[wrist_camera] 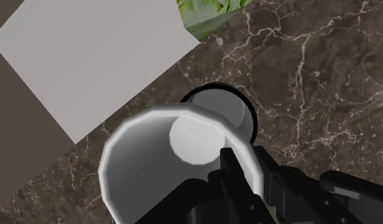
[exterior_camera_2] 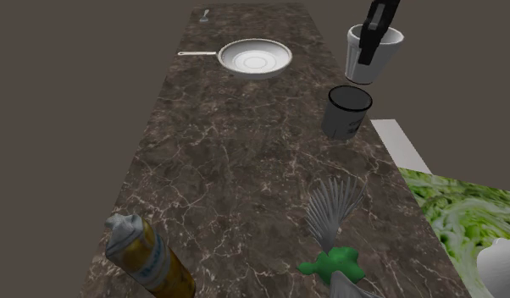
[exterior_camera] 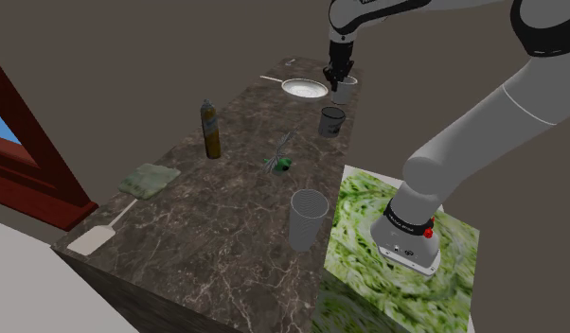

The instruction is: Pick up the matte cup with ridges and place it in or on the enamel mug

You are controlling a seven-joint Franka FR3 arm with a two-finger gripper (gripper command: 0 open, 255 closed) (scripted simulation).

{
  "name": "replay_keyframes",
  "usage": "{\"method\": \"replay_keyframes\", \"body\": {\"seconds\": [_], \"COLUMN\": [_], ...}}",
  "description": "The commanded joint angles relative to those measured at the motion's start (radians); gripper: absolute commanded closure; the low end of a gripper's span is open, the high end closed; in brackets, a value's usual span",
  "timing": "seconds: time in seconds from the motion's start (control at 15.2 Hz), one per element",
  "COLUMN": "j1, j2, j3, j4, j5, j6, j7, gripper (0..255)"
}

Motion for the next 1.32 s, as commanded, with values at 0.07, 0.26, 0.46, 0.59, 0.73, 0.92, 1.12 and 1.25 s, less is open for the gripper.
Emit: {"method": "replay_keyframes", "body": {"seconds": [0.07,0.26,0.46,0.59,0.73,0.92,1.12,1.25], "j1": [-0.002,-0.003,-0.003,-0.003,-0.003,-0.003,-0.003,-0.003], "j2": [0.006,0.016,0.023,0.023,0.023,0.024,0.024,0.023], "j3": [-0.003,-0.004,-0.005,-0.005,-0.005,-0.005,-0.005,-0.005], "j4": [-0.037,-0.068,-0.085,-0.085,-0.085,-0.084,-0.084,-0.085], "j5": [-0.004,-0.007,-0.009,-0.009,-0.009,-0.009,-0.009,-0.009], "j6": [0.043,0.084,0.108,0.108,0.108,0.108,0.108,0.108], "j7": [0.005,0.011,0.015,0.015,0.015,0.015,0.015,0.015], "gripper": [255,255,255,255,255,0,0,0]}}
